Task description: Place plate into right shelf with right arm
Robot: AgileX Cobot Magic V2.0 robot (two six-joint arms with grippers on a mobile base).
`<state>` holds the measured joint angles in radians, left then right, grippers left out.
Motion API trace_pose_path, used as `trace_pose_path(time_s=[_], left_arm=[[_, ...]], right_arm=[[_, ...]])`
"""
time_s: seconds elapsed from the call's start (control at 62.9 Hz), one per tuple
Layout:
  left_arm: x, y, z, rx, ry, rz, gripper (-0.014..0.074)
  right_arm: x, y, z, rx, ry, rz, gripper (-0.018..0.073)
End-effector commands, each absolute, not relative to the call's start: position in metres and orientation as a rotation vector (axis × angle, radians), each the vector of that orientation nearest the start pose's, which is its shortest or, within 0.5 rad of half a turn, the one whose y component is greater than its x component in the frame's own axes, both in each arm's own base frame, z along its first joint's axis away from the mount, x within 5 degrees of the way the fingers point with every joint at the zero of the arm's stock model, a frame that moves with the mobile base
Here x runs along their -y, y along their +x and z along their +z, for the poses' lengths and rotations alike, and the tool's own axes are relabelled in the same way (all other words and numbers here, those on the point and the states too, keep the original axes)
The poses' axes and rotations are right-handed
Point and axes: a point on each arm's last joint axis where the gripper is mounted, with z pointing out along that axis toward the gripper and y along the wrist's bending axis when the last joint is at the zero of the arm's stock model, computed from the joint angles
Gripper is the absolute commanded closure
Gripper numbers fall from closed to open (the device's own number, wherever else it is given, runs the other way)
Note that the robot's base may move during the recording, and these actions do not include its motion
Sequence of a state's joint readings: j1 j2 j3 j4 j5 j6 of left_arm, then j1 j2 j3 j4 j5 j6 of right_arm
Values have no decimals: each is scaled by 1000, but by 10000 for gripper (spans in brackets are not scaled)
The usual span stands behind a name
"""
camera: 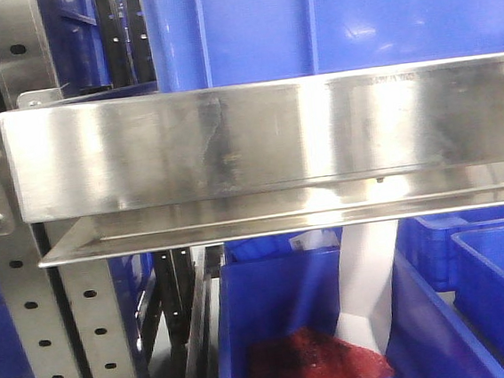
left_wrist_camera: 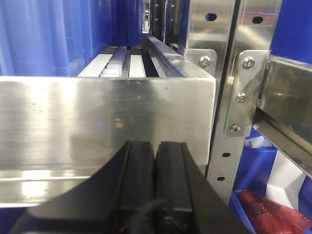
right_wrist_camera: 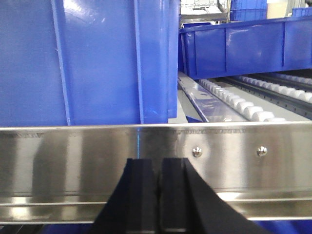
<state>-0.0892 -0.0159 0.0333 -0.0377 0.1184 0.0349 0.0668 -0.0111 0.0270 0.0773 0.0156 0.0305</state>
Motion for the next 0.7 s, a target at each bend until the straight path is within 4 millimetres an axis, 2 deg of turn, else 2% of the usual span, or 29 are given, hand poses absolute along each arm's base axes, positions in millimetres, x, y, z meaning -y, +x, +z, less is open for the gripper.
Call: trace_pose_path(time_s=[0.0, 0.684], left_arm=[[5, 56, 197, -1536, 62, -81, 643], [5, 56, 197, -1536, 62, -81, 643]], right_arm=[[-3, 54, 214, -1409, 37, 138, 504], [-3, 54, 214, -1402, 36, 137, 504]])
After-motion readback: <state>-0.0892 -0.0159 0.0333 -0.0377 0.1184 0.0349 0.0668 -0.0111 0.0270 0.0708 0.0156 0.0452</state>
